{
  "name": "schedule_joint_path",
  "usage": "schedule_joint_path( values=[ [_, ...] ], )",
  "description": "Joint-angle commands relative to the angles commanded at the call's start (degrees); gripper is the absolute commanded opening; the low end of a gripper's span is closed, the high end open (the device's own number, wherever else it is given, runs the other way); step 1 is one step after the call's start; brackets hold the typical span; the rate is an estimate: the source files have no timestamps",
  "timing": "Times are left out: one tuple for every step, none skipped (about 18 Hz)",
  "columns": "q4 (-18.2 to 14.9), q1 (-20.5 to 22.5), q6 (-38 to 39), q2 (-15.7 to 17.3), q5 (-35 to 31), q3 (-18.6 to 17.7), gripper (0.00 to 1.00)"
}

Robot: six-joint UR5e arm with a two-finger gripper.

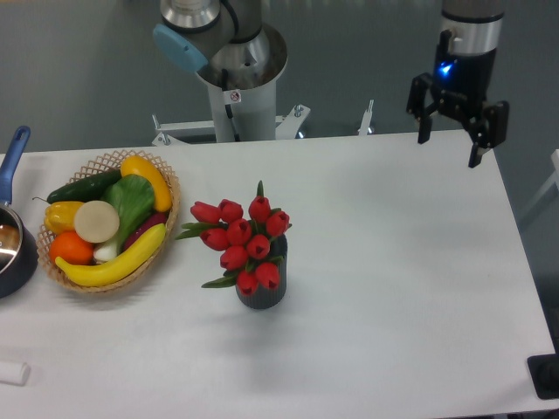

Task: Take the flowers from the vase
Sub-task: 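Move the open gripper toward the red tulips in the grey vase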

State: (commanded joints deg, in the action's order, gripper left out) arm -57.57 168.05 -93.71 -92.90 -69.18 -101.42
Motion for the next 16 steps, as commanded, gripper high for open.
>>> schedule_joint_path(
  values=[
    [0.00, 0.00, 1.23, 0.00, 1.41, -0.44, 1.00],
    [0.00, 0.00, 2.46, 0.09, 2.46, -1.14, 1.00],
    [0.00, 0.00, 3.87, 0.17, 3.43, -1.93, 1.00],
    [0.00, -0.09, 5.19, 0.26, 4.57, -2.55, 1.00],
    [0.00, -0.09, 6.59, 0.26, 6.15, -2.90, 1.00],
    [-0.09, -0.35, 7.82, 0.26, 8.17, -3.25, 1.00],
    [-0.09, -0.61, 8.79, 0.26, 10.10, -3.86, 1.00],
    [-0.09, -0.61, 9.67, 0.26, 11.95, -4.74, 1.00],
    [-0.09, -0.61, 10.64, 0.26, 13.62, -5.36, 1.00],
    [-0.09, -0.70, 11.26, 0.26, 15.03, -5.97, 1.00],
    [-0.09, -0.79, 11.35, 0.26, 15.91, -6.59, 1.00],
    [-0.09, -0.88, 11.44, 0.26, 16.53, -6.94, 1.00],
    [-0.09, -1.05, 11.53, 0.18, 17.23, -7.12, 1.00],
    [-0.09, -1.31, 11.53, 0.09, 18.28, -7.56, 1.00],
    [-0.09, -1.58, 11.53, 0.00, 20.03, -7.82, 1.00],
    [-0.09, -1.67, 11.79, -0.09, 21.88, -8.00, 1.00]
  ],
)
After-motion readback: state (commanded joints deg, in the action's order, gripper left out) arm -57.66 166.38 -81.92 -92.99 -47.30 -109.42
